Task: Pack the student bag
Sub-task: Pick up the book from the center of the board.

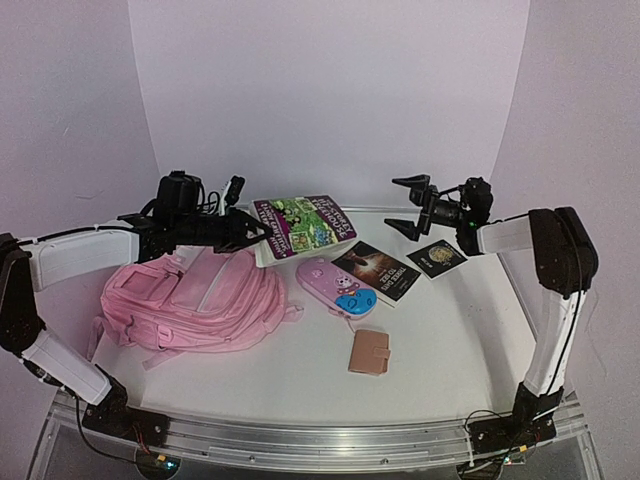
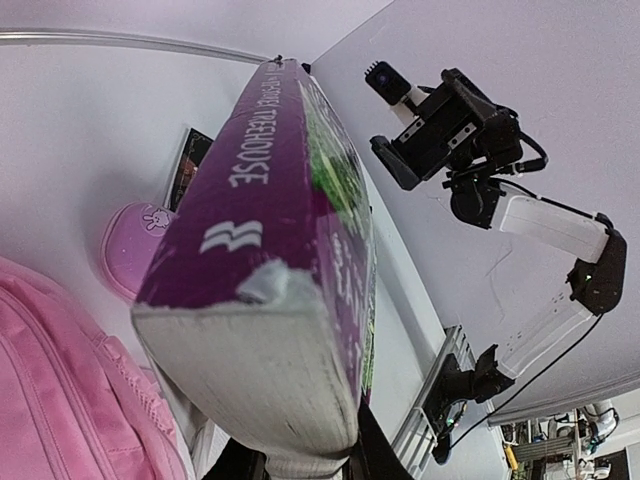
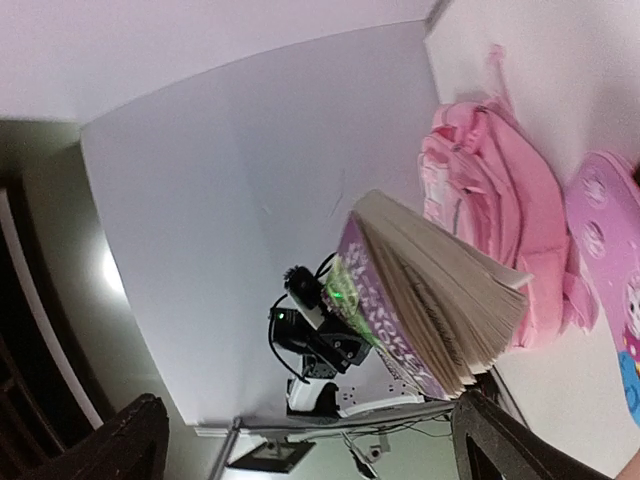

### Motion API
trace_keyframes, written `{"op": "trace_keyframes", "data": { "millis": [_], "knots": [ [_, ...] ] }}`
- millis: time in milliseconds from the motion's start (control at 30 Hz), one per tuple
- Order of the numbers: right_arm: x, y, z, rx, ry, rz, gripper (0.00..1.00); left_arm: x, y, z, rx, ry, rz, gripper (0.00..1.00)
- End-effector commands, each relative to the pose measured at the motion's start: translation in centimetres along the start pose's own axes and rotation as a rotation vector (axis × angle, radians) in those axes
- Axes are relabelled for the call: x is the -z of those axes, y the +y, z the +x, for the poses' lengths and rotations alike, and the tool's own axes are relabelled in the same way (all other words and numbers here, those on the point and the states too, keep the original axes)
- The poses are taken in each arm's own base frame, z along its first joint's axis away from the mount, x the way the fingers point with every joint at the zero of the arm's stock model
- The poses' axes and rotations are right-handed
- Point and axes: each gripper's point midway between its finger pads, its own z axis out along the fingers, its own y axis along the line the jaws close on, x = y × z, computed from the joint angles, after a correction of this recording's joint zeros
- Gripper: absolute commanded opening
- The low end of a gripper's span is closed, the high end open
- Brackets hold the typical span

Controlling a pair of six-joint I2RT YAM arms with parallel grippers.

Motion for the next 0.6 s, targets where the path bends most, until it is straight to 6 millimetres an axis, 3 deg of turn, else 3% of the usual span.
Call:
{"op": "trace_keyframes", "data": {
  "millis": [0,100,200,333,433,533,567],
  "knots": [
    [1.7,-1.7,0.1,0.042,-0.183,0.252,0.98,2.2,-4.8,-4.2,-0.132,-0.137,0.1,0.0],
    [2.8,-1.3,-0.5,0.333,-0.222,0.444,0.98,2.1,-4.7,-3.9,-0.126,-0.129,0.102,0.0],
    [3.4,-0.8,-0.9,0.536,-0.216,0.499,0.98,2.1,-4.9,-3.7,-0.13,-0.114,0.117,0.0],
    [3.9,-0.8,0.0,0.809,-0.131,0.558,0.98,2.6,-6.3,-3.0,-0.158,-0.07,0.174,0.0],
    [4.0,0.3,2.9,1.113,-0.006,0.521,0.98,3.3,-7.9,-2.0,-0.2,-0.021,0.232,0.0],
    [4.3,1.7,6.8,1.288,0.097,0.414,0.98,4.0,-9.7,-0.5,-0.272,0.038,0.282,0.0],
    [4.4,2.1,7.2,1.292,0.094,0.407,0.98,4.2,-10.2,0.0,-0.288,0.058,0.3,0.0]
  ]
}}
